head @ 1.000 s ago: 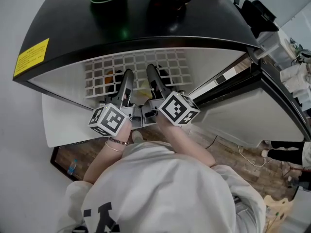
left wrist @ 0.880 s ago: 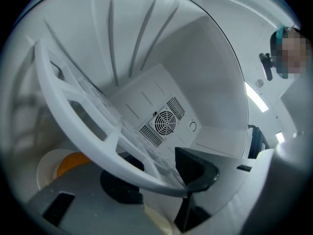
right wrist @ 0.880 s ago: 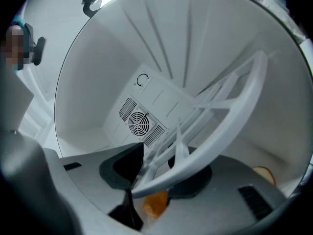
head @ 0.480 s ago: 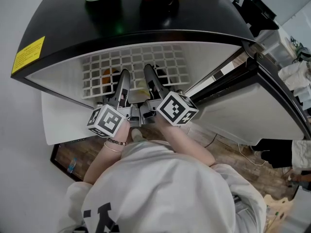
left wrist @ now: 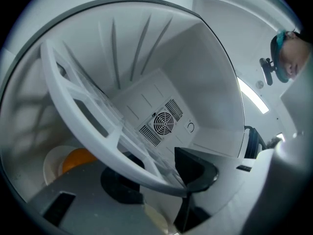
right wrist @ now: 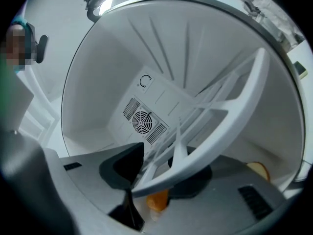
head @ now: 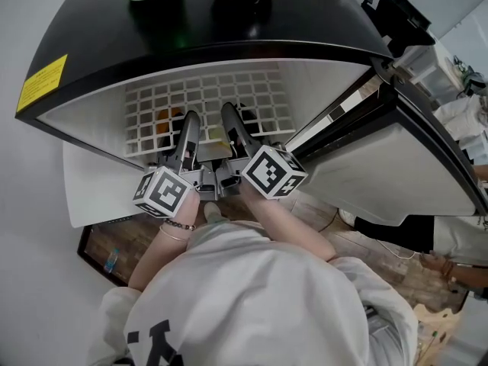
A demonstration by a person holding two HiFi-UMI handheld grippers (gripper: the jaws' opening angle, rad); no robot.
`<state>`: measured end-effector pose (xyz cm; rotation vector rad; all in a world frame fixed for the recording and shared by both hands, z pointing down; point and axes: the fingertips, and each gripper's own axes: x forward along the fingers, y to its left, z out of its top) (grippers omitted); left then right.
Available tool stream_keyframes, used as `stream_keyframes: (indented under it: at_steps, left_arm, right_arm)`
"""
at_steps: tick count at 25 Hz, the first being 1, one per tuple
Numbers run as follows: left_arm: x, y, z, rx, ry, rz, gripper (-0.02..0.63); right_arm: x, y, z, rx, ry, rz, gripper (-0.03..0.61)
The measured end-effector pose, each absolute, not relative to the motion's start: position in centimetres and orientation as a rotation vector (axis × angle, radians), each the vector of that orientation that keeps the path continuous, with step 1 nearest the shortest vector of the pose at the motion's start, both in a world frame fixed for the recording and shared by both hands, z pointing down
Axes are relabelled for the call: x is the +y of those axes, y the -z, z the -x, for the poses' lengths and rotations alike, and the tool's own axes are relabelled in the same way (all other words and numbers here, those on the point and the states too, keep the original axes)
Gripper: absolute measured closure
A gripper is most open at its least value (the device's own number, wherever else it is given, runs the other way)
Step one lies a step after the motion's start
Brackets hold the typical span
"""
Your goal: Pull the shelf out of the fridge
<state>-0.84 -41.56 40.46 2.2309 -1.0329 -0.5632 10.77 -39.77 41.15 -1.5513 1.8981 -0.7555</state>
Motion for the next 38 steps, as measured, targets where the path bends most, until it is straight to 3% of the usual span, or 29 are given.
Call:
stream_keyframes:
  at_steps: [38]
  left_arm:
    - [-39.5,-40.5,1.3,-1.019,0.576,-2.226,0.419]
  right_arm:
    - [-37.6,-41.6,-10.5,1.893,0.767,1.564,0.409]
